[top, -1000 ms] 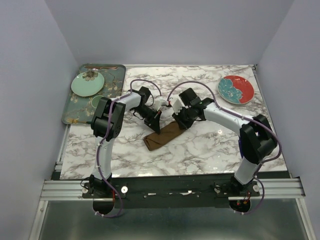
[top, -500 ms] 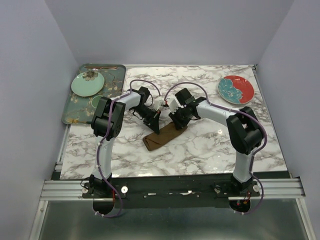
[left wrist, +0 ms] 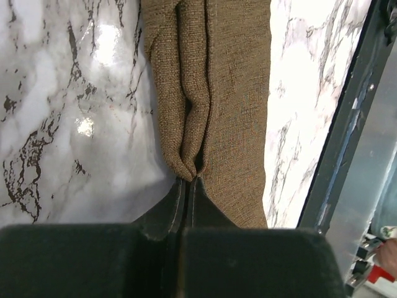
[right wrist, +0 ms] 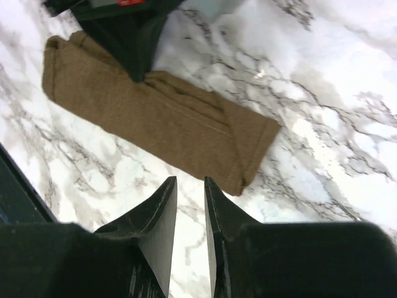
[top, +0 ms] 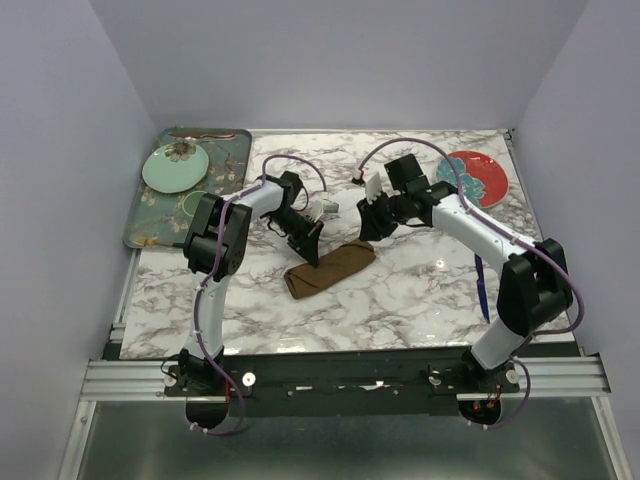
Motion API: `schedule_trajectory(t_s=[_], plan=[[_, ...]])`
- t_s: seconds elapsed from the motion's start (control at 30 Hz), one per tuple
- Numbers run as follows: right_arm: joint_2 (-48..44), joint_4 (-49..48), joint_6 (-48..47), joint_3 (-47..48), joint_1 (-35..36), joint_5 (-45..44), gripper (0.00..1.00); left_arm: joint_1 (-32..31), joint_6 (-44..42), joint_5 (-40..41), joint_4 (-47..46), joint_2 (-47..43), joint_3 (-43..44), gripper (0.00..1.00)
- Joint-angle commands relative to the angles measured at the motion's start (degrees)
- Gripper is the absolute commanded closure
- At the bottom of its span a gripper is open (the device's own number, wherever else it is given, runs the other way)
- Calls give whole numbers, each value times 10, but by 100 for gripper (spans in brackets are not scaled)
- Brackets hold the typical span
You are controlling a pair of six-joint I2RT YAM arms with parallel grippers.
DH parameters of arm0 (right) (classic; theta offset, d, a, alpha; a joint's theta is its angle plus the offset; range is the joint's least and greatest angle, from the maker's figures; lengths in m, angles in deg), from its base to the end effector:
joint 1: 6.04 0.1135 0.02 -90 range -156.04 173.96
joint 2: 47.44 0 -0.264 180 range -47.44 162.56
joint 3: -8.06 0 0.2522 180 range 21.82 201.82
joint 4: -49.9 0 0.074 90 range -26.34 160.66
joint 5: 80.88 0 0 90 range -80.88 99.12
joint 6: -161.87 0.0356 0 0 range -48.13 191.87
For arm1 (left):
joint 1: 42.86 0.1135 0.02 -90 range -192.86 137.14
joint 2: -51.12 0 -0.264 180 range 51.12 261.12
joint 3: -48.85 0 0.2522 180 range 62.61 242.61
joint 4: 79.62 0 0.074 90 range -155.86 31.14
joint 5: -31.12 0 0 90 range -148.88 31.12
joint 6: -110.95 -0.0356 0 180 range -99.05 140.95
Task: Fold the napkin into a case and place the utensils inside
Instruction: Stuff the top corner of the smaller-rectangle-folded napkin into the folded napkin.
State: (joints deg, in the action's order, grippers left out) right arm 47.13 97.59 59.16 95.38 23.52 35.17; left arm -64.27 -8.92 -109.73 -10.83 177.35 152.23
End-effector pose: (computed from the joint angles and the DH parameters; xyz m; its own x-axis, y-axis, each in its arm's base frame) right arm 0.2986 0.1873 0.2581 -0.5488 -0.5385 -0.6394 -0.8031 0.5521 0.2243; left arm 0.3676 -0.1738 0.1321 -0.7025 0.6132 -0.3612 0.6454 0.3350 -0.6865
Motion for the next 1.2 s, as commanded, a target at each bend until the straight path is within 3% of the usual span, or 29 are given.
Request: schedule_trajectory(t_s=[0.0,0.1,0.2,0.37,0.47,0.53,0.7,0.77,0.93,1.17], plan=[[54,11,29,20,-44,17,68,-1,-64,74,-11,1,12,78],[95,3,30,46,-58,25,67,2,-51,81,-19,-12,18,53],[127,-4,20,78,-58,25,67,16,-4,72,-35,-34,38,43],[179,-23,11,102,-58,23,67,56,82,61,-152,-152,-5,38],[194,-24,5,96,-58,23,68,54,58,56,-116,-216,-36,45],[193,-24,-1,85,-58,24,68,49,43,43,-70,-247,-69,59],[174,-24,-3,34,-57,29,68,9,8,61,-33,-341,-241,77],[161,-22,-2,20,-57,33,69,-8,9,87,-39,-361,-292,79],[138,-19,-2,-31,-48,40,69,-27,20,155,-63,-330,-297,84],[98,-14,49,-69,-41,58,69,7,54,202,-117,-219,-201,84]])
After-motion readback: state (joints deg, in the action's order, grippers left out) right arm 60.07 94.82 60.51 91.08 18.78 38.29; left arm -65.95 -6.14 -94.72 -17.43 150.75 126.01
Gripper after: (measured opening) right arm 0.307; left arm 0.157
